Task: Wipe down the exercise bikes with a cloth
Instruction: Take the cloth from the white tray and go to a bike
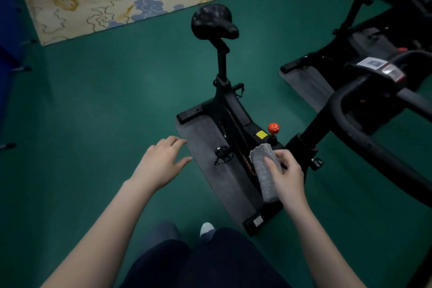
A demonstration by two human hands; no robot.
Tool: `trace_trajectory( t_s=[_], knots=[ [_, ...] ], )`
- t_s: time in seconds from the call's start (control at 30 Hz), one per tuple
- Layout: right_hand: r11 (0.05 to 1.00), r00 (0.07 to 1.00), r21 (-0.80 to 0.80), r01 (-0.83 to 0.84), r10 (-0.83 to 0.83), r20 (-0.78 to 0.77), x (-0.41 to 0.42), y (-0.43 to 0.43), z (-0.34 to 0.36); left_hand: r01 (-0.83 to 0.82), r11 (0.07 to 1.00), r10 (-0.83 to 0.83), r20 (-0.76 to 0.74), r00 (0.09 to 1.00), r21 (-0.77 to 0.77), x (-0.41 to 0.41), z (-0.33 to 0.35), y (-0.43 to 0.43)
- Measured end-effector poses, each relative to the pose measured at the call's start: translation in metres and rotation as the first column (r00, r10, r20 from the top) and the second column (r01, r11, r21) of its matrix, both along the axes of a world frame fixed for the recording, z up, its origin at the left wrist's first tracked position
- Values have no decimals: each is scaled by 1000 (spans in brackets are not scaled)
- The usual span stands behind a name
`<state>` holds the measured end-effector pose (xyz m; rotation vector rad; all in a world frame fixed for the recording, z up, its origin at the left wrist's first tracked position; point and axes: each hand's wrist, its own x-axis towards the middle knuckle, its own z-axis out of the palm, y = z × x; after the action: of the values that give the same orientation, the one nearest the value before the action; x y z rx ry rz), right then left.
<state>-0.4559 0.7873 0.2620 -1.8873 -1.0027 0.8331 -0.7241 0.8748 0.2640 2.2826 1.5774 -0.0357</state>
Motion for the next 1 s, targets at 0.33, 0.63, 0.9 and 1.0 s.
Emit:
trace_trajectory(
  t_s=[0.33,0.63,0.9,1.0],
  knots=[
    [922,918,42,385,-388,83,-59,71,-9,333,943,-334,48,941,28,-10,3,157],
    [725,722,54,687,-689,64,-131,104,6,667,744,-668,53,743,30,3,7,244],
    [536,528,66,841,-842,114,-129,100,3,830,557,-828,77,555,16,63,0,276],
    [485,476,85,871,-873,105,-118,109,-1,874,485,-874,50,483,29,94,-1,287]
  ],
)
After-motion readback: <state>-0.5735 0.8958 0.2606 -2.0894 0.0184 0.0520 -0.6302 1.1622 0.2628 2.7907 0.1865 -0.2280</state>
